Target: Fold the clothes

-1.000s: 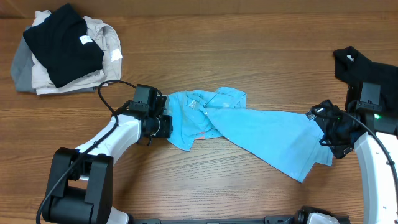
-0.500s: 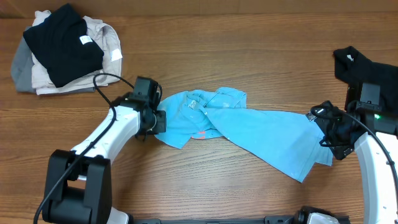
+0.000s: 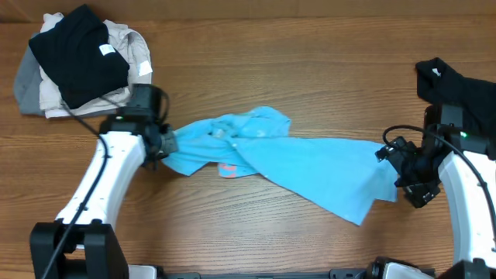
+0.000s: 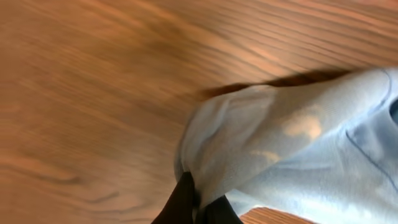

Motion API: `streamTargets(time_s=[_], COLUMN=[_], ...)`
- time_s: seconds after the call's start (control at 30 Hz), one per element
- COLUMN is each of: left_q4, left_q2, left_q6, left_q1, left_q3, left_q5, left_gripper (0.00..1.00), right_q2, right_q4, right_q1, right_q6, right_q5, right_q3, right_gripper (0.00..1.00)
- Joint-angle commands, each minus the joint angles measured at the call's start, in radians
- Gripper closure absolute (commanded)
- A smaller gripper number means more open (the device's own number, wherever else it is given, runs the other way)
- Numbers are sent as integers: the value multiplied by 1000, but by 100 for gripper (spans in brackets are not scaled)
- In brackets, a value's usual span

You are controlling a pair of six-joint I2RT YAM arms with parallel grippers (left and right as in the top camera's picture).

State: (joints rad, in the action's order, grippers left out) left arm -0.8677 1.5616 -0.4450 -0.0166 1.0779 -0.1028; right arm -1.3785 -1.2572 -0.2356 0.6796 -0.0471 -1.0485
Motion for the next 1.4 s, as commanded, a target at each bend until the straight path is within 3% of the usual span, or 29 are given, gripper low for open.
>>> streamTargets(time_s=[0.0,0.3,0.53,0.7,1.1,1.2,1.37], left_q4=[-13,-60,-77,-78,-85,-89,-90], left_q2=[-18,-18,-18,-18,-18,-18,-18], left_q6=[-34,-104,-150,-145,-129,-127,-118], left_q1=[73,287,396,401,400,400,400], left_q3=[19,19,19,19,18,18,18], left_q5=[-27,-27,26,34,90,96,96], left_gripper=[96,96,96,96,92,92,92], right_q2=[-29,-56,-56,-56,-56,-56,-58], right_q4=[-5,-27,-33,66,268,269,321], right_q1=[0,68,246,386,625,646,653], right_q6=[-3,-85,31,136,224,267,271], right_q5=[-18,-156,-201,-202,-257,-242,-222], right_q3=[1,2,39,138,270,290,354], right_gripper=[0,1,6,12,9,23,25])
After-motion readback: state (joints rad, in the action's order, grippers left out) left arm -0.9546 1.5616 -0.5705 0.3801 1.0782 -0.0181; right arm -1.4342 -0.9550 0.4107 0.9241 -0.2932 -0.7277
